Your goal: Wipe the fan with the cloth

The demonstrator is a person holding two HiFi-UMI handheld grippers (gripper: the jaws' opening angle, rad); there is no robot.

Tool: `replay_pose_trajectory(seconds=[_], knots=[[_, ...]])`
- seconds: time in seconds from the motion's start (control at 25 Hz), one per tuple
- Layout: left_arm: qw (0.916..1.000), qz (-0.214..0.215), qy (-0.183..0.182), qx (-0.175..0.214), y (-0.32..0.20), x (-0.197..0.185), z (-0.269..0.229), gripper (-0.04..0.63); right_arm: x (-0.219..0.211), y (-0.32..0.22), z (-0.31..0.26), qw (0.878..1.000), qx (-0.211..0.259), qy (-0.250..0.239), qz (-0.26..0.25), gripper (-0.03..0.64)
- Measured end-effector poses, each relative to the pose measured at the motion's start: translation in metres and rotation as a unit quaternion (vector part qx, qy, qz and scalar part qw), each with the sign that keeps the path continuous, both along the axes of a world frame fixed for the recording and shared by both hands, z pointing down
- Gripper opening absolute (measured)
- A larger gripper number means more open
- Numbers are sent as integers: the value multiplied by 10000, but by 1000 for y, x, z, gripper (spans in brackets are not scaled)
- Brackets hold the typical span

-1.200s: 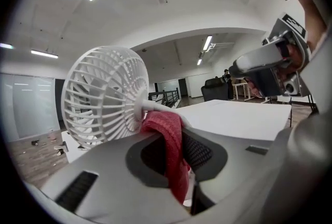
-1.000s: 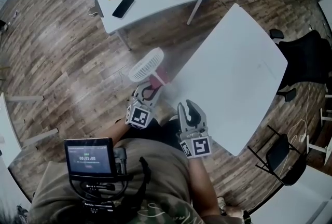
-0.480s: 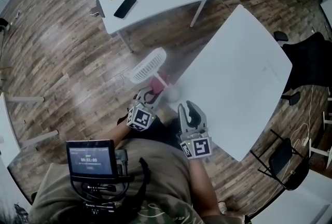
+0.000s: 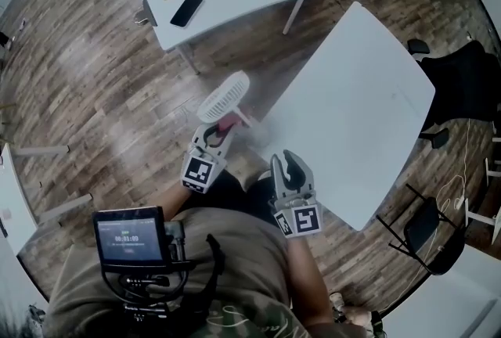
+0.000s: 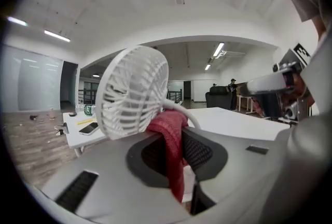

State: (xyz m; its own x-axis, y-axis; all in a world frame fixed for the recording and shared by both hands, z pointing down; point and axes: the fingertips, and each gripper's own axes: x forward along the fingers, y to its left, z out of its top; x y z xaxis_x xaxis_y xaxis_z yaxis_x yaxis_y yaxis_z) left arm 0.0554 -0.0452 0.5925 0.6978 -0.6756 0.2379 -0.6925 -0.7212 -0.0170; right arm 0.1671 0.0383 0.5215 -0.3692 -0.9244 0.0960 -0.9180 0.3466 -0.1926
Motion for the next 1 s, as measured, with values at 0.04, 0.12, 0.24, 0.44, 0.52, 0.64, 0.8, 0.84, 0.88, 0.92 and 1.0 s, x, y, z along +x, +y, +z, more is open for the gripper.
replay_pose_trajectory(seconds=[0.04, 0.12, 0.24, 0.44, 0.52, 0.64, 0.8, 0.84, 0.88, 0.92, 1.0], knots=[[9999, 16, 41, -98, 2, 3, -8, 78, -2, 1, -5, 10000, -26, -12, -7, 95], [9999, 58, 26, -124, 5, 7, -17, 80, -8, 3, -17, 10000, -63, -31, -43, 95], [9999, 49, -117, -40, 6, 8, -21, 80, -17, 5, -31, 9999, -88, -5, -130, 95], [9989, 253, -389, 89, 12, 16, -16, 80, -14, 8, -32, 9998, -134, 39, -110, 95], [9973, 468, -494, 275, 15, 21, -9, 80, -10, 11, -29, 9998, -167, 24, -73, 95], [9959, 632, -611, 211, 20, 28, 3, 80, -6, 13, -26, 9998, -210, 1, -24, 95], [9967, 586, -548, 116, 20, 33, 10, 80, -5, 8, -24, 9999, -160, -4, -29, 95], [9970, 558, -537, 80, 19, 33, 11, 80, -4, 6, -22, 9999, -142, -7, -18, 95], [9968, 576, -557, 83, 19, 34, 13, 80, -2, 5, -20, 9999, -135, -7, -3, 95], [9961, 630, -596, 127, 19, 36, 16, 80, -1, 4, -17, 9999, -136, -7, 11, 95], [9943, 768, -688, 255, 21, 38, 25, 80, 0, 3, -11, 9999, -146, -12, 15, 95]])
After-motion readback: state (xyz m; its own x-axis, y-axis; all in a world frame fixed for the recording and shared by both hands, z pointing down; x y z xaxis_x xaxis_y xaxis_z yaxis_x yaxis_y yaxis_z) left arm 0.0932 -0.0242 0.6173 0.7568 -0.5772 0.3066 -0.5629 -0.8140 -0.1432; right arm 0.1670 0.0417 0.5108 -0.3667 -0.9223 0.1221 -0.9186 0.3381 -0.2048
